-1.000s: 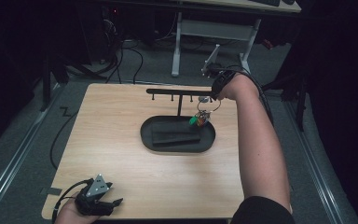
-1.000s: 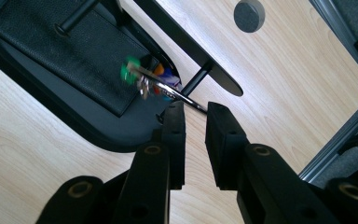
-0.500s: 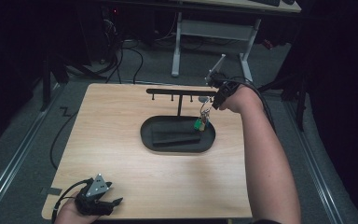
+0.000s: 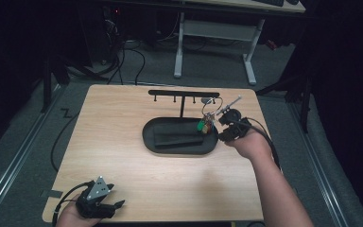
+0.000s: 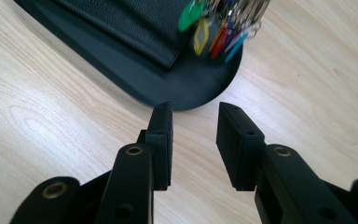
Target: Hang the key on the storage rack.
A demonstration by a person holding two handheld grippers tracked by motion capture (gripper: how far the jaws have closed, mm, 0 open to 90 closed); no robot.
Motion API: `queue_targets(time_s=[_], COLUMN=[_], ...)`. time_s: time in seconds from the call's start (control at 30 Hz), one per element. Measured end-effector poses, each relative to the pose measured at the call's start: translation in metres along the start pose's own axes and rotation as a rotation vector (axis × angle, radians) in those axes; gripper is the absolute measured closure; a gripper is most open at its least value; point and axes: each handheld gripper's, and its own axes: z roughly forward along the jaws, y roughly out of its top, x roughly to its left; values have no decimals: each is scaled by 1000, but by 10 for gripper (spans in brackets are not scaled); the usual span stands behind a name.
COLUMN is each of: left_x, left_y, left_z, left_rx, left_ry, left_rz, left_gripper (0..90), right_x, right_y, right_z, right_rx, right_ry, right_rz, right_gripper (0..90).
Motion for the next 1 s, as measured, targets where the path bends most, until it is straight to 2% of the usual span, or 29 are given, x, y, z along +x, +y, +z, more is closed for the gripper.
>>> queue_targets(time_s=[0.07,0.17,0.23,0.33,0.37,0.4,0.43,0.5,0.63,0.7,0.73,0.77,0.8,0.87,1.0], left_x=[0,0,0,0,0,0,0,0,1,1,0,0,1,1,2], left_y=[0,0,-1,-1,-2,-2,-3,-4,-4,-5,-4,-4,-4,-5,-5], left_z=[0,0,1,1,2,2,2,3,3,2,1,1,1,0,-1], left_rx=[1,1,1,-2,-1,-1,-1,-2,-9,-20,-25,-29,-28,-33,-41], left_ry=[0,0,-1,5,8,10,11,15,20,27,30,30,29,27,30], left_rz=[0,-2,-2,4,6,7,8,5,-5,-3,-5,-6,-6,-8,-12], left_gripper=[296,296,296,293,292,291,289,277,271,270,268,265,264,262,261], right_x=[7,17,20,26,30,33,35,44,59,66,68,67,66,62,57], right_y=[-14,-38,-51,-72,-83,-91,-98,-118,-149,-164,-170,-176,-178,-183,-187], right_z=[5,15,23,34,39,43,47,59,75,80,81,78,75,72,74], right_rx=[-20,-71,-93,-142,-176,-200,-212,-251,-323,-385,-402,-411,-427,-440,-448], right_ry=[8,15,10,7,-12,-11,-9,-40,-30,-48,-51,-10,-19,-76,-62], right_rz=[16,63,75,122,127,138,150,164,211,243,257,289,291,290,315], right_gripper=[659,573,540,529,515,493,473,441,385,369,377,363,360,359,347])
